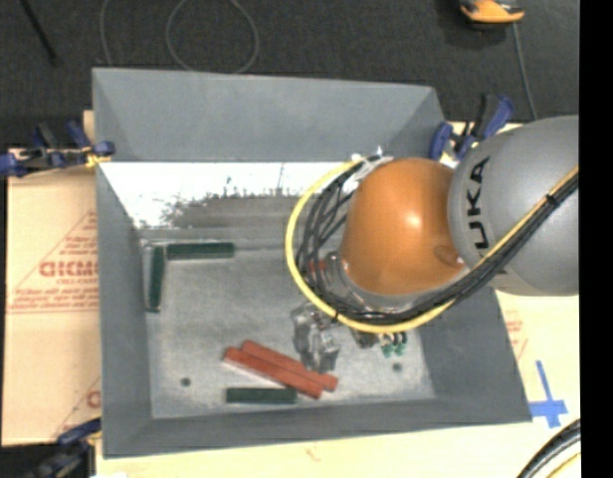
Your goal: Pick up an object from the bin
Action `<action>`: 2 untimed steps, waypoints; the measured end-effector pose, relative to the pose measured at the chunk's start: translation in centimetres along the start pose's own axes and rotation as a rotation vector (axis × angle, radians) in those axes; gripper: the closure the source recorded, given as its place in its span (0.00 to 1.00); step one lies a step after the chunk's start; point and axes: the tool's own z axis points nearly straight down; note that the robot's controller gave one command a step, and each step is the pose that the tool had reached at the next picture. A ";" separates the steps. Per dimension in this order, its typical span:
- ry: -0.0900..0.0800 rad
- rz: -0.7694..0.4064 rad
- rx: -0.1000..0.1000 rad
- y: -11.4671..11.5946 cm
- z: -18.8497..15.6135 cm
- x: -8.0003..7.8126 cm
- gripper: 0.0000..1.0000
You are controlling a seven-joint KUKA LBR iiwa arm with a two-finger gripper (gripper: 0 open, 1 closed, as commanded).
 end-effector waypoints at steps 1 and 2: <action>-0.004 0.002 0.001 -0.1 -0.2 -0.1 0.00; 0.003 -0.040 0.000 1.2 11.5 -0.8 0.00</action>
Offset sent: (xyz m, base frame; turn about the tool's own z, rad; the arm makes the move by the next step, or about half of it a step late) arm 0.0000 0.0000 0.0000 0.0000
